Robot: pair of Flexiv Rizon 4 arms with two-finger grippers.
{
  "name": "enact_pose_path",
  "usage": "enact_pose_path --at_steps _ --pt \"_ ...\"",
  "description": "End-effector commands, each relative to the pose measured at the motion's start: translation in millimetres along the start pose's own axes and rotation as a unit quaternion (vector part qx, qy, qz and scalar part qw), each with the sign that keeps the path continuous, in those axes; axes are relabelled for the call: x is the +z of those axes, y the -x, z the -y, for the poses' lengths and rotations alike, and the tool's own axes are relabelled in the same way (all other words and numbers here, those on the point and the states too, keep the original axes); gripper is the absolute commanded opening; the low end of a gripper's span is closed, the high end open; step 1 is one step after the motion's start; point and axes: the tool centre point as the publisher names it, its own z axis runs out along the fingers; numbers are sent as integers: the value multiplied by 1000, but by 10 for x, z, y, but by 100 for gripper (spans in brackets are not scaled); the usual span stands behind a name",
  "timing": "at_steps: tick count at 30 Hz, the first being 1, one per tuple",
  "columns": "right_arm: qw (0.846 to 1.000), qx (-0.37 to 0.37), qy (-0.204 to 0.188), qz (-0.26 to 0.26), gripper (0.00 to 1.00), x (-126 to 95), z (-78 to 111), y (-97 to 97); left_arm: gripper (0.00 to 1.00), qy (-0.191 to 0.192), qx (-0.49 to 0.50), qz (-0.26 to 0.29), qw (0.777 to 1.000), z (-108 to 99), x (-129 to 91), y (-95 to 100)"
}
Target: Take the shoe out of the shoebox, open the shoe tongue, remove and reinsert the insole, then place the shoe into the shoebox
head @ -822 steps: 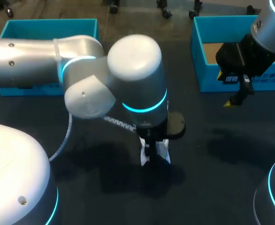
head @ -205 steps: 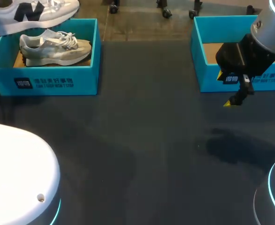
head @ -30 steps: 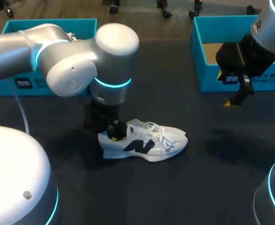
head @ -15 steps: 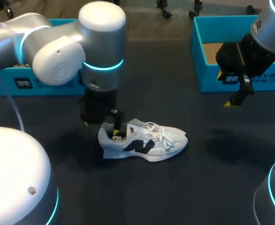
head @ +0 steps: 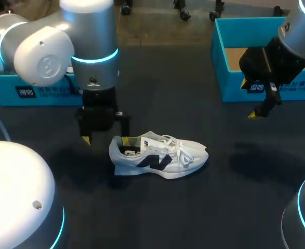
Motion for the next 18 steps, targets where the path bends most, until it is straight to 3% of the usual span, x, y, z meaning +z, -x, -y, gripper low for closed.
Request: enact_pose_path --at_steps 1,5,8,18 --pt "1000 0 -1 0 100 10 -2 2 100 -7 -27 18 999 -4 -55 -51" --pt "1000 0 -1 0 100 10 -2 2 100 -19 -89 41 995 -73 -123 -134" --pt "1000 0 -1 0 100 10 -2 2 100 -52 -134 66 987 -156 -144 -220" --pt "1000 0 -1 0 100 10 -2 2 100 -83 -216 114 966 -244 -234 -552"
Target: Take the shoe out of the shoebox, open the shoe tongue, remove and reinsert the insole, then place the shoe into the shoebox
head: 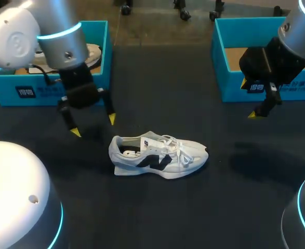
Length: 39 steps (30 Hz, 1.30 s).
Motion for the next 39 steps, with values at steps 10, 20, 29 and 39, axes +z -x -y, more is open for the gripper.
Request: enact_pose_path --at_steps 10,20,29,39 --pt "1000 0 -1 0 100 10 -2 2 100 -42 -38 46 997 -218 -52 -402" --pt "1000 0 -1 0 100 10 -2 2 100 -42 -38 46 997 -218 -52 -402" --pt "1000 0 -1 0 100 10 -2 2 100 -75 -84 70 991 -257 -104 -378" --pt "1000 0 -1 0 100 10 -2 2 100 -168 -189 190 948 -242 -260 -396"
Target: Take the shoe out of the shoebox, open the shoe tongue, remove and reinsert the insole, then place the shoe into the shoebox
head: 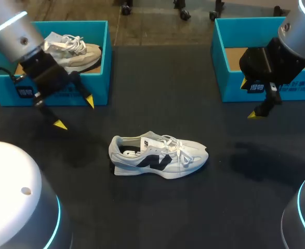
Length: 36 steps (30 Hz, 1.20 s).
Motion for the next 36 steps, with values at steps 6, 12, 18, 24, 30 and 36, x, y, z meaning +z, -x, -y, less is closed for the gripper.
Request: enact_pose_path --at_steps 6,12,18,24,30,36 --pt "1000 0 -1 0 100 10 -2 2 100 -80 -110 104 985 -63 95 -177" --pt "1000 0 -1 0 100 10 -2 2 100 -94 -153 134 974 -110 166 -231" --pt "1000 0 -1 0 100 10 -2 2 100 -117 -185 157 963 -133 358 -306" --pt "1000 0 -1 0 100 10 -2 2 100 -119 -197 181 956 -206 585 -342" --pt "1000 0 -1 0 100 10 -2 2 100 -134 -229 200 943 -267 815 -333" --pt "1000 0 -1 0 100 10 -2 2 100 -159 -251 214 930 -281 1006 -272"
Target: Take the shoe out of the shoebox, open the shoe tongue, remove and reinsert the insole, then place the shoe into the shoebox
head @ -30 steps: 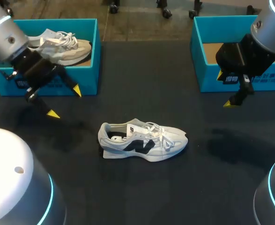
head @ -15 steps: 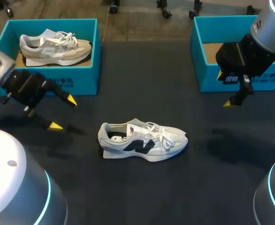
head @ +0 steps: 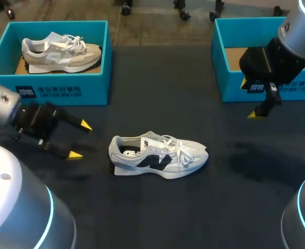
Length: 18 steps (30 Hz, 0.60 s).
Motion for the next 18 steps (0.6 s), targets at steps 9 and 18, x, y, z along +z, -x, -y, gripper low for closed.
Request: enact_pose_path --at_steps 9,18 --pt "1000 0 -1 0 100 10 -3 2 100 -32 -7 24 999 -56 387 -56" --pt "1000 0 -1 0 100 10 -3 2 100 -39 -13 29 999 -34 671 -40"
